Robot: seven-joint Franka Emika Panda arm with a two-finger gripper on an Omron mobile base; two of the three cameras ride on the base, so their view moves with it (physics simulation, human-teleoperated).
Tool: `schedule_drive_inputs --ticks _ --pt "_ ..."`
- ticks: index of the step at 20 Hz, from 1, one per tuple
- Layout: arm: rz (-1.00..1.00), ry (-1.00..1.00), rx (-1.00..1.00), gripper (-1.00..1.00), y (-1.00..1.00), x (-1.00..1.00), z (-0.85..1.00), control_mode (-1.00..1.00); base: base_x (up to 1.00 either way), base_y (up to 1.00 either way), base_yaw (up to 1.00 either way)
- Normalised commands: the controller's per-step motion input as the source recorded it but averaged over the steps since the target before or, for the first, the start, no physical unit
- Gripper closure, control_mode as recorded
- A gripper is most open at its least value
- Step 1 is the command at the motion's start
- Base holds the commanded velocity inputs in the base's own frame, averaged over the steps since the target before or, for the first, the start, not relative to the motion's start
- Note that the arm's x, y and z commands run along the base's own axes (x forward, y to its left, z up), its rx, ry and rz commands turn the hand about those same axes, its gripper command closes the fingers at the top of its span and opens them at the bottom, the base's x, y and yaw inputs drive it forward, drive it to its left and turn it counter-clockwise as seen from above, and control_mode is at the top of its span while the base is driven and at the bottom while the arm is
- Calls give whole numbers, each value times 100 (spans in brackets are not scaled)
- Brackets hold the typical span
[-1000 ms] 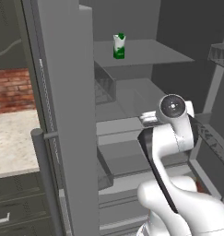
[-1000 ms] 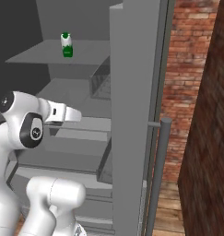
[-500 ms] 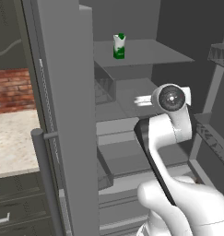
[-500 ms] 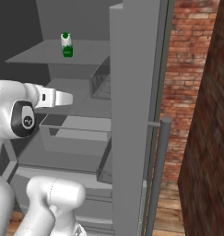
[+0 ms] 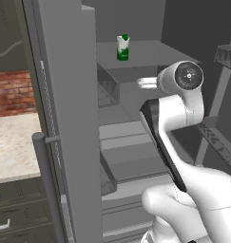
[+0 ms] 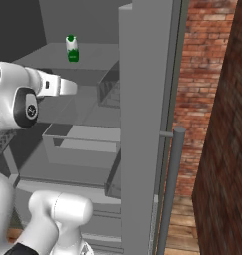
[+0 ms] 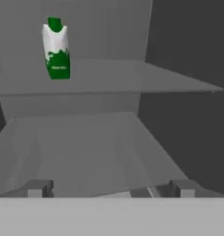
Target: Take a sugar cube from the saucer and place it inside the coffee. Then, grab milk from the fridge and place it next to the coffee on the counter to sweeten the coffee.
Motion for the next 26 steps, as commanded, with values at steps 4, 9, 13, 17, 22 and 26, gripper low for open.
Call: schedule_drive_inputs --ticks 4,9,13,17,22,26 --pt "10 -4 7 -100 9 11 53 -100 0 0 0" --pt "10 -2 4 -100 15 6 36 -100 0 0 0" --pt "9 -2 0 -100 24 4 32 -100 0 0 0" --pt "4 -8 0 -100 15 18 43 -100 0 0 0" --pt "0 -1 0 -100 2 36 7 -100 0 0 0" --pt "0 0 0 -100 0 53 -3 -100 0 0 0"
